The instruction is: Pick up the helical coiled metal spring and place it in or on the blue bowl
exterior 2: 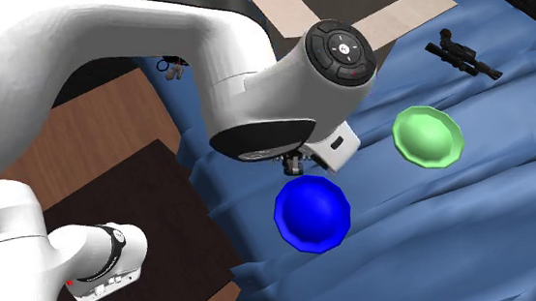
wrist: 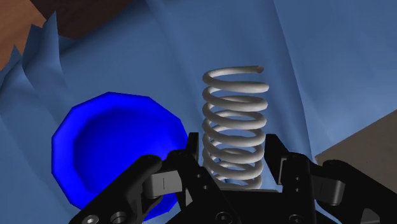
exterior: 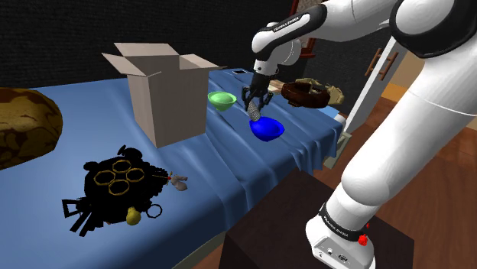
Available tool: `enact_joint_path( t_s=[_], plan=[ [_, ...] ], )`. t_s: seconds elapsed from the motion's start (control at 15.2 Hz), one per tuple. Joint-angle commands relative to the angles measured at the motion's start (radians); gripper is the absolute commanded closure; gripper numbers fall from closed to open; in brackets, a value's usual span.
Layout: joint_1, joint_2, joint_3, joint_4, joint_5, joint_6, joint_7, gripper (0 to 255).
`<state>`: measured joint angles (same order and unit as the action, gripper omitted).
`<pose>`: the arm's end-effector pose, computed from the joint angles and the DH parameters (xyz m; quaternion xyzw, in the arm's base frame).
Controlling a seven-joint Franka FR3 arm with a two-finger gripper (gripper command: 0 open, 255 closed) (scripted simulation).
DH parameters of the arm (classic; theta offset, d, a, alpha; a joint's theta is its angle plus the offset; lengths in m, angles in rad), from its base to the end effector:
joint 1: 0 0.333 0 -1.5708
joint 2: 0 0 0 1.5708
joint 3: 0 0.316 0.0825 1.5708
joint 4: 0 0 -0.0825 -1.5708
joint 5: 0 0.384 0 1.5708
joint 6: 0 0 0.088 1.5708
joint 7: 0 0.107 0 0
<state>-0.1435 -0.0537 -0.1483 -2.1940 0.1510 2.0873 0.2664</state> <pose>0.4961 -0.1417 0.4041 -0.9473 0.3118 0.0260 0.0689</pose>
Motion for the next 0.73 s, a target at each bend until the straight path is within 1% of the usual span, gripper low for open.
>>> enact_joint_path(
  t_s=[0.0,0.53,0.66],
  plan=[
    [-0.022,0.018,-0.025,0.035,-0.003,-0.024,-0.044,255],
    [-0.118,0.138,-0.117,0.199,0.009,-0.095,-0.229,255],
    [-0.118,0.149,-0.116,0.183,0.014,-0.070,-0.234,255]
  ],
)
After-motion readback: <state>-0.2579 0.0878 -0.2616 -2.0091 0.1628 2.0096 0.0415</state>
